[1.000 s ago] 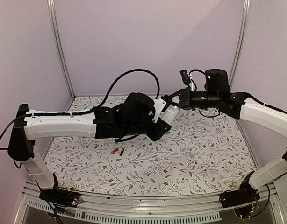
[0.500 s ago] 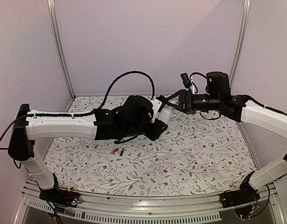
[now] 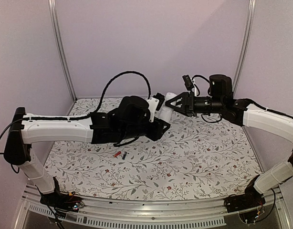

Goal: Load the batteries into the remote control
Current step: Pass from the left arm to the right

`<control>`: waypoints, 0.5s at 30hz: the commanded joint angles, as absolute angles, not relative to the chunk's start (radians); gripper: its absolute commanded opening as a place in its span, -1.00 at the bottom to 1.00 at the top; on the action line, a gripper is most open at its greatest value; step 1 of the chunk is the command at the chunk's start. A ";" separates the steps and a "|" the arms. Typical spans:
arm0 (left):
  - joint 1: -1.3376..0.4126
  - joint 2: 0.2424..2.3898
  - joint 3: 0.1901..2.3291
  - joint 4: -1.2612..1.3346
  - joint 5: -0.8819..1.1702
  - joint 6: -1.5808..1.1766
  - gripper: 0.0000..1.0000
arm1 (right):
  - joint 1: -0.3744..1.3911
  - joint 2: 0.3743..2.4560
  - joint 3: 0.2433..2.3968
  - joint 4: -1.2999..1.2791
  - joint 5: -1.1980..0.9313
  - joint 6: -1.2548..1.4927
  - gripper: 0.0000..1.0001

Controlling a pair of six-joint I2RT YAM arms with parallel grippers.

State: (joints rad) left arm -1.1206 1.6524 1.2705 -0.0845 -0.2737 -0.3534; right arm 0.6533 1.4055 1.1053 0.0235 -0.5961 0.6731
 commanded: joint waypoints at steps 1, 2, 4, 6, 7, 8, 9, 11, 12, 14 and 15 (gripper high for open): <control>-1.106 1.631 1.260 -0.036 -0.238 -0.373 -0.53 | 0.651 1.433 1.099 0.061 -0.616 0.678 0.03; -1.105 1.631 1.259 -0.036 -0.238 -0.381 -0.53 | 0.651 1.439 1.101 0.062 -0.618 0.677 0.03; -1.103 1.631 1.260 -0.032 -0.231 -0.386 -0.53 | 0.651 1.446 1.100 0.069 -0.620 0.677 -0.08; -1.103 1.631 1.264 -0.032 -0.228 -0.388 -0.53 | 0.650 1.450 1.102 0.072 -0.619 0.675 -0.27; -1.103 1.630 1.265 -0.032 -0.227 -0.387 -0.53 | 0.651 1.452 1.101 0.073 -0.620 0.677 -0.35; -1.102 1.630 1.266 -0.033 -0.224 -0.383 -0.51 | 0.652 1.454 1.103 0.075 -0.624 0.678 -0.44; -1.102 1.627 1.268 -0.038 -0.221 -0.377 -0.42 | 0.651 1.454 1.103 0.075 -0.625 0.675 -0.56; -1.099 1.618 1.269 -0.060 -0.205 -0.357 0.00 | 0.649 1.454 1.106 0.074 -0.636 0.671 -0.74; -1.093 1.609 1.268 -0.076 -0.175 -0.344 0.31 | 0.646 1.454 1.107 0.074 -0.643 0.669 -0.81; -1.072 1.581 1.258 -0.104 -0.094 -0.305 0.71 | 0.641 1.453 1.106 0.074 -0.665 0.669 -0.91; -1.062 1.559 1.245 -0.116 -0.075 -0.277 0.91 | 0.637 1.453 1.104 0.072 -0.678 0.669 -0.95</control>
State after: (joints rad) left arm -1.1027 1.6367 1.2690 -0.0742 -0.1902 -0.3557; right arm 0.6460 1.4425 1.1049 0.0662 -0.6247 0.6655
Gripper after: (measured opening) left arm 0.784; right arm 0.175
